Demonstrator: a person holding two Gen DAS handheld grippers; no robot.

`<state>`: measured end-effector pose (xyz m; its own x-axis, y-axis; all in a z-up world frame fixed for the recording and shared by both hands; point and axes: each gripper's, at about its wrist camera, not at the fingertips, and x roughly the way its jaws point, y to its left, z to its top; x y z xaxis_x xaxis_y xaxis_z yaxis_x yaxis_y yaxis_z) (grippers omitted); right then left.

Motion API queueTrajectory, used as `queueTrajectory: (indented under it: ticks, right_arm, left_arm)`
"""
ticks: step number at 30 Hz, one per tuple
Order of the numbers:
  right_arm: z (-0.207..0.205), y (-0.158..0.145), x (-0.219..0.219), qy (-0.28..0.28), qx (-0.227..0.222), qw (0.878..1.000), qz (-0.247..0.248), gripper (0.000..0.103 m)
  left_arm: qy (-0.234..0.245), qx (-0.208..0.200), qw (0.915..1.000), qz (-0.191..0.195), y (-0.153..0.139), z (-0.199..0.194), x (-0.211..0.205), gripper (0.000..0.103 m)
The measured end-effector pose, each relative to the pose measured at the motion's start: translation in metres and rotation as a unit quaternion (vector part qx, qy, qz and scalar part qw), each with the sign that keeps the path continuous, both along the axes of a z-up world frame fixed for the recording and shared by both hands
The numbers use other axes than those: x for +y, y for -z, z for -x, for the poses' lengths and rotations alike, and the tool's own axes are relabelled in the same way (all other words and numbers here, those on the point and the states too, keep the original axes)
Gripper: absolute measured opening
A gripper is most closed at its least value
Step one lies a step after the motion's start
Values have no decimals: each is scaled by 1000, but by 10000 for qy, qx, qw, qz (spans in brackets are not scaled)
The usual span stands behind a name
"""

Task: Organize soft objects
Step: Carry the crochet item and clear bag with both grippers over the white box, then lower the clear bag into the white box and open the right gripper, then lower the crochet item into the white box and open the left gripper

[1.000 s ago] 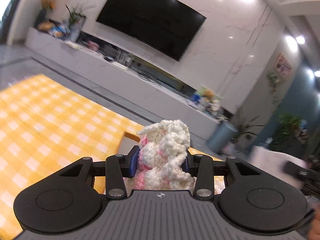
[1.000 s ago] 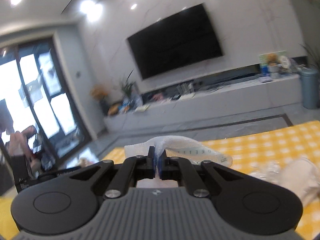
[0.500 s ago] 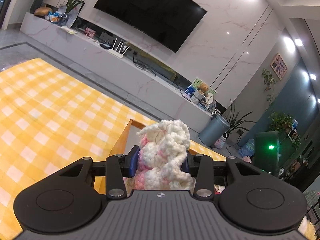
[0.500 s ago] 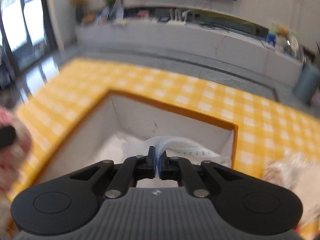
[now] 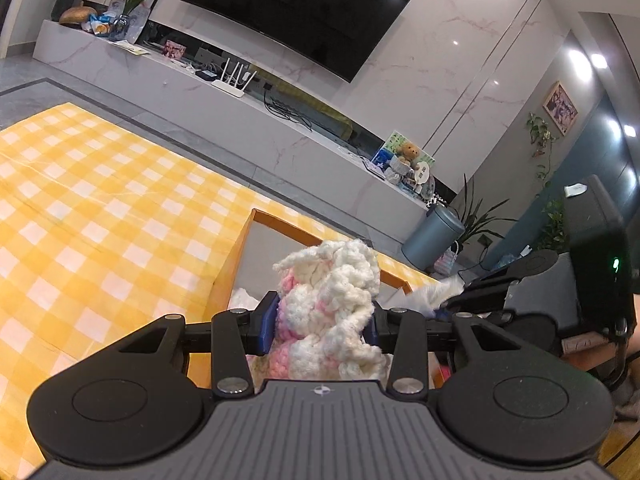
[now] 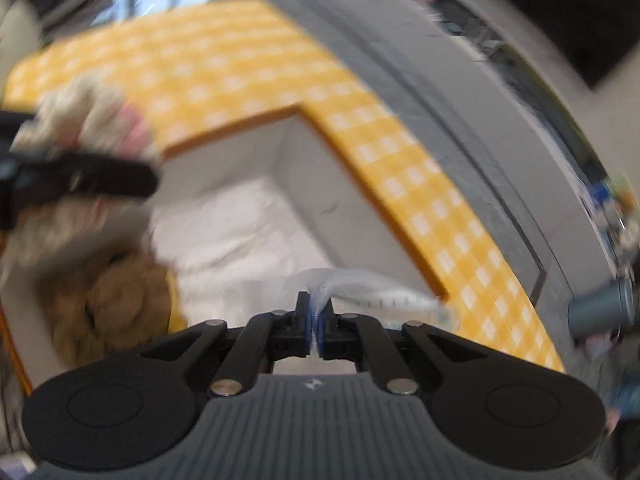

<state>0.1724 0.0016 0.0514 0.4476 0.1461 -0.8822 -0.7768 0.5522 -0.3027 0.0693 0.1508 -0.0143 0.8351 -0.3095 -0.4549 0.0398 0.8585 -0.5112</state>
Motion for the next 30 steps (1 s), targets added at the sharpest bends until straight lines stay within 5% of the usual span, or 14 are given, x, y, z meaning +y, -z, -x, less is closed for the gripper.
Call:
queueTrajectory:
  ticks: [4,12,14,16,20,24,30]
  right_arm:
    - [-8,25,16,-376,349,9978,421,1]
    - [-52,89,39,8,61,9934,1147,4]
    - [-55,93,40,60,-122,9930,1172,23]
    - [-56,95,40,122,-336,9914,1256,66]
    - [-47,84,35,150,-955,9876,1236,76]
    - [-35,55,19,550,-1554,9838,712,96]
    - [-9,1,-23,1242,-2059,9696,-445,96]
  left_arm:
    - [-31,21,10000,-14,-1,-1,0,47]
    - [-31,87,10000,17,-1,0,1,47]
    - [-47,83,10000,23,-2,0,2,47]
    - [-39,118,9999,43,-1,-1,3,47]
    - [-35,192,9998,92,1,-4,3,47]
    - [-42,180,9998,36,1,-3,1,47]
    - [124,6,9998,-155,-4,-5,-18,47]
